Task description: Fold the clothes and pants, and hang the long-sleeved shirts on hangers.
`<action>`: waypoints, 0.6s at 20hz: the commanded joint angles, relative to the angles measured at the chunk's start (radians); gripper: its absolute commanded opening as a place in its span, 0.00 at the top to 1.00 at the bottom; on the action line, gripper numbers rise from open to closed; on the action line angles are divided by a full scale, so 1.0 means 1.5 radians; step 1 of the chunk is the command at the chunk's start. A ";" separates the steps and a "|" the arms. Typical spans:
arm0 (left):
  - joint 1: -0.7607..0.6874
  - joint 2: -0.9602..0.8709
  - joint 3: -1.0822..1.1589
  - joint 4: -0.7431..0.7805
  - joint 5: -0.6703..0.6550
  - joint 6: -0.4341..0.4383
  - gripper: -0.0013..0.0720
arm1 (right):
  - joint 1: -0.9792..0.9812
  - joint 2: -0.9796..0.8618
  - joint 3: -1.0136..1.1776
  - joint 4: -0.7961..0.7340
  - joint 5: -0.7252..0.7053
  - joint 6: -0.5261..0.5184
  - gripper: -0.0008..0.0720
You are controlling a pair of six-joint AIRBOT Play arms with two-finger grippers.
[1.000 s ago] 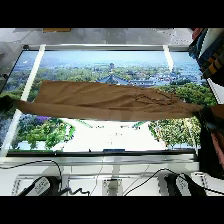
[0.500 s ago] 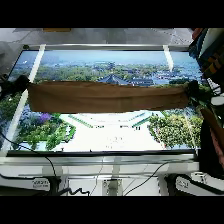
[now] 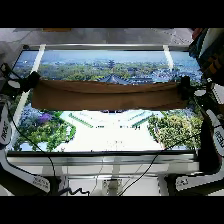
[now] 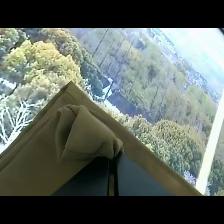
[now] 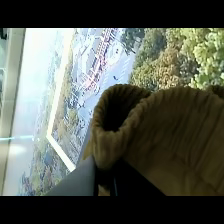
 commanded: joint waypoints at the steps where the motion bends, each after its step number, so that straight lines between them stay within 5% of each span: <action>1: -0.010 -0.016 0.004 -0.004 0.045 -0.002 0.97 | 0.009 -0.020 0.006 0.004 -0.054 0.008 0.95; 2: -0.011 -0.016 0.004 -0.004 0.052 -0.002 0.97 | 0.009 -0.020 0.006 0.002 -0.057 0.007 0.93; 3: -0.011 -0.016 0.004 -0.004 0.057 -0.001 0.81 | 0.009 -0.020 0.006 -0.002 -0.057 0.005 0.69; 4: -0.011 -0.014 0.004 -0.004 0.055 0.001 0.12 | 0.009 -0.020 0.006 -0.008 -0.057 -0.001 0.19; 5: -0.011 -0.009 0.004 -0.003 0.045 0.001 0.00 | 0.009 -0.019 0.009 -0.030 -0.049 -0.008 0.03; 8: -0.005 0.030 0.007 0.004 0.010 0.010 0.02 | 0.005 -0.003 0.037 -0.082 0.021 -0.081 0.05; 12: 0.021 0.142 0.007 0.096 -0.067 0.104 0.03 | -0.005 0.073 0.053 -0.114 0.057 -0.213 0.05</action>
